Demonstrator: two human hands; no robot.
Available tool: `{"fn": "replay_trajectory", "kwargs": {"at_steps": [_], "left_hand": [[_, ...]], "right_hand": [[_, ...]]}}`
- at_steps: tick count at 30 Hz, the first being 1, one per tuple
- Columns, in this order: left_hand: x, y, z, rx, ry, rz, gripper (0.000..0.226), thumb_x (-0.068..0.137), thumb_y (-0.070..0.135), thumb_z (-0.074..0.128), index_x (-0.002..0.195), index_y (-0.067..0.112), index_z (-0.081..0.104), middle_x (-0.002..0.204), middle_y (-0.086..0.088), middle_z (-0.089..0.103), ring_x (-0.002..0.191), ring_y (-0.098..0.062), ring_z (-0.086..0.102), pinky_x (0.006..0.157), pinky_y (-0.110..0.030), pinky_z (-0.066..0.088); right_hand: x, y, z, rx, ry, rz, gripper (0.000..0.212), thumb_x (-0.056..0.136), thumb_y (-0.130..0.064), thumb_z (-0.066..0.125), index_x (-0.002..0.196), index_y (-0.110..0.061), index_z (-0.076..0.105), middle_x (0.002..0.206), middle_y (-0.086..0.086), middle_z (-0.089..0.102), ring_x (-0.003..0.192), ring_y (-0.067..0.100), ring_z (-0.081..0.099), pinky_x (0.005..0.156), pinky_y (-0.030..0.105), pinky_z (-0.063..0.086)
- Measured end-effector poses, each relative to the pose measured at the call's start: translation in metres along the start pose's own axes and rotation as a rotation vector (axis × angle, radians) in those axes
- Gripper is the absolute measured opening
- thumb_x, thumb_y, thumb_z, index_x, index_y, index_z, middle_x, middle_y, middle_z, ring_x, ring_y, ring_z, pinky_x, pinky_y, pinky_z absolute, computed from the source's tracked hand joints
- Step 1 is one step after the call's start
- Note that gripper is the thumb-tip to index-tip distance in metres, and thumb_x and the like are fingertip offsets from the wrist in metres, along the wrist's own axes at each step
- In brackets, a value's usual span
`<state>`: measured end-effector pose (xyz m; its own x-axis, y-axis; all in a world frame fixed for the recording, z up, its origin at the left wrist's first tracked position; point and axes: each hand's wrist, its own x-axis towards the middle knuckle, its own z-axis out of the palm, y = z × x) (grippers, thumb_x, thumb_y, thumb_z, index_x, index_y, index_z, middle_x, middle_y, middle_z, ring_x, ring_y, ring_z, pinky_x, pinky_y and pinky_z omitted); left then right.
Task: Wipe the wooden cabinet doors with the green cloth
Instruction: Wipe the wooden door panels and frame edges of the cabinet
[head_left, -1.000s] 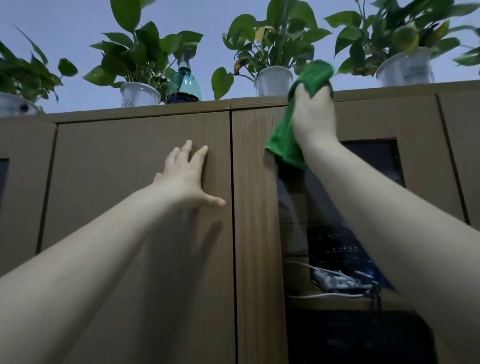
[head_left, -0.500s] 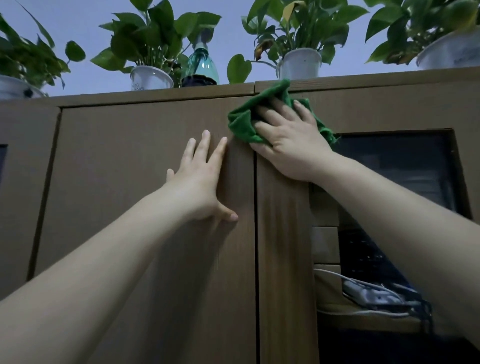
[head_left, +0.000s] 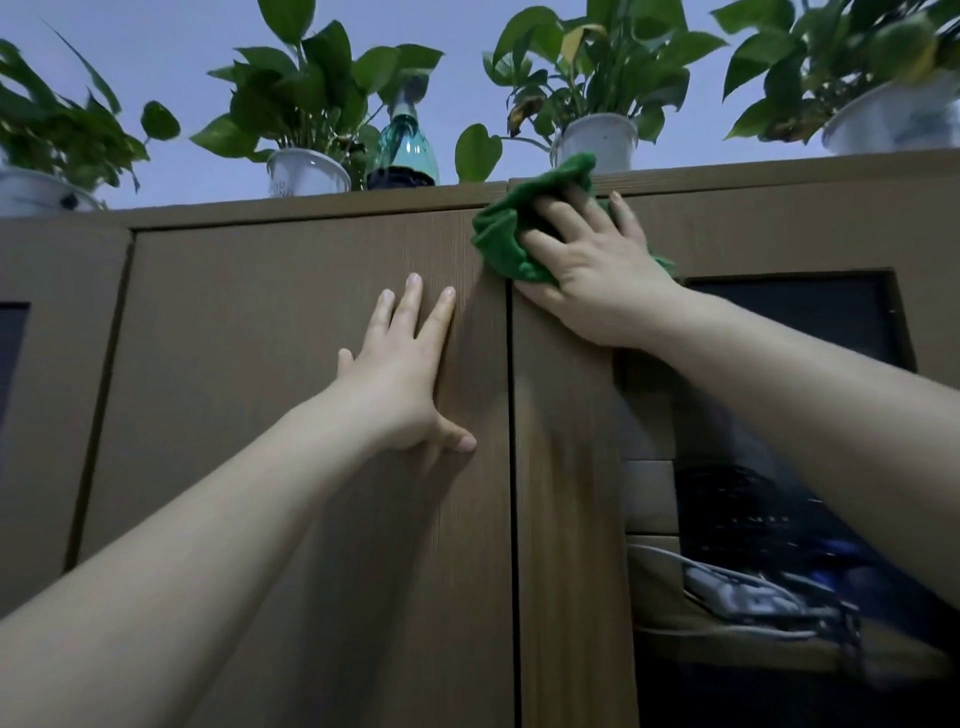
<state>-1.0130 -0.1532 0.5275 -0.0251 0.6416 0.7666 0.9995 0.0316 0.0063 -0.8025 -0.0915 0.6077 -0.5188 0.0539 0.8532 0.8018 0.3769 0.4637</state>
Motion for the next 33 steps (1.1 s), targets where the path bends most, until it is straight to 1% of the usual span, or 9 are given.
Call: {"fn": "replay_trajectory", "kwargs": {"at_steps": [5, 9, 12, 17, 20, 24, 26, 29, 33], "left_hand": [[0.001, 0.000, 0.001, 0.006, 0.002, -0.004, 0.157, 0.044, 0.067, 0.086, 0.153, 0.031, -0.021, 0.159, 0.009, -0.032, 0.148, -0.019, -0.025, 0.109, -0.070, 0.018], [0.000, -0.002, 0.003, 0.008, 0.029, 0.015, 0.155, 0.044, 0.070, 0.085, 0.156, 0.024, -0.013, 0.163, 0.006, -0.020, 0.149, -0.019, -0.022, 0.110, -0.070, 0.017], [-0.004, -0.005, 0.004, 0.001, 0.024, 0.025, 0.153, 0.047, 0.069, 0.084, 0.156, 0.025, -0.014, 0.162, 0.008, -0.025, 0.148, -0.017, -0.023, 0.113, -0.067, 0.014], [-0.008, -0.009, 0.002, -0.002, 0.008, 0.035, 0.156, 0.049, 0.065, 0.087, 0.155, 0.018, -0.018, 0.160, 0.007, -0.032, 0.149, -0.014, -0.022, 0.116, -0.061, 0.014], [-0.013, -0.012, 0.003, 0.033, 0.000, 0.060, 0.157, 0.049, 0.069, 0.084, 0.154, 0.016, -0.021, 0.159, 0.005, -0.034, 0.148, -0.016, -0.024, 0.117, -0.058, 0.010], [-0.018, -0.011, 0.005, 0.058, -0.014, 0.070, 0.158, 0.050, 0.069, 0.084, 0.152, 0.016, -0.025, 0.158, 0.004, -0.036, 0.147, -0.016, -0.026, 0.120, -0.056, 0.006], [-0.020, -0.011, 0.007, 0.063, -0.009, 0.064, 0.157, 0.051, 0.069, 0.083, 0.153, 0.017, -0.024, 0.158, 0.004, -0.036, 0.148, -0.016, -0.026, 0.120, -0.055, 0.007], [-0.025, -0.007, 0.010, 0.054, 0.000, 0.052, 0.152, 0.055, 0.066, 0.083, 0.154, 0.016, -0.020, 0.159, 0.004, -0.034, 0.148, -0.016, -0.024, 0.119, -0.056, 0.010], [-0.037, -0.003, 0.019, -0.015, -0.009, 0.017, 0.132, 0.072, 0.050, 0.082, 0.156, 0.018, -0.016, 0.160, 0.004, -0.032, 0.150, -0.017, -0.020, 0.118, -0.058, 0.013]], "right_hand": [[0.029, -0.037, 0.014, -0.036, -0.010, -0.024, 0.054, 0.096, -0.061, 0.025, 0.137, -0.032, 0.044, 0.163, 0.002, 0.025, 0.152, 0.036, 0.009, 0.117, 0.068, 0.003], [0.006, -0.059, 0.023, -0.045, -0.015, -0.110, 0.054, 0.099, -0.056, 0.027, 0.143, -0.029, 0.043, 0.163, 0.002, 0.029, 0.152, 0.033, 0.014, 0.119, 0.063, 0.004], [-0.022, -0.060, 0.018, -0.054, -0.053, -0.159, 0.057, 0.098, -0.054, 0.025, 0.143, -0.025, 0.045, 0.159, 0.002, 0.035, 0.150, 0.031, 0.020, 0.121, 0.059, 0.008], [-0.062, -0.022, -0.003, -0.033, -0.148, -0.473, 0.048, 0.090, -0.036, 0.047, 0.135, -0.024, 0.060, 0.148, 0.003, 0.052, 0.145, 0.032, 0.036, 0.121, 0.053, 0.016], [-0.063, 0.010, -0.011, -0.031, -0.100, -0.353, 0.059, 0.080, -0.039, 0.041, 0.131, -0.019, 0.062, 0.142, 0.007, 0.056, 0.140, 0.033, 0.042, 0.121, 0.052, 0.017], [-0.029, 0.008, -0.005, 0.011, 0.010, 0.011, 0.057, 0.088, -0.046, 0.032, 0.138, -0.021, 0.047, 0.152, 0.006, 0.042, 0.145, 0.031, 0.028, 0.121, 0.054, 0.010], [-0.013, -0.011, 0.003, 0.014, 0.023, 0.095, 0.055, 0.092, -0.048, 0.032, 0.139, -0.023, 0.045, 0.154, 0.006, 0.040, 0.146, 0.032, 0.027, 0.121, 0.054, 0.010], [-0.017, -0.043, 0.015, -0.054, 0.035, 0.008, 0.055, 0.093, -0.049, 0.035, 0.140, -0.024, 0.049, 0.151, 0.006, 0.045, 0.143, 0.034, 0.031, 0.118, 0.055, 0.017], [-0.082, -0.075, 0.026, -0.053, -0.010, -0.276, 0.041, 0.094, -0.043, 0.047, 0.126, -0.021, 0.062, 0.141, 0.007, 0.056, 0.139, 0.035, 0.040, 0.117, 0.056, 0.026]]}}
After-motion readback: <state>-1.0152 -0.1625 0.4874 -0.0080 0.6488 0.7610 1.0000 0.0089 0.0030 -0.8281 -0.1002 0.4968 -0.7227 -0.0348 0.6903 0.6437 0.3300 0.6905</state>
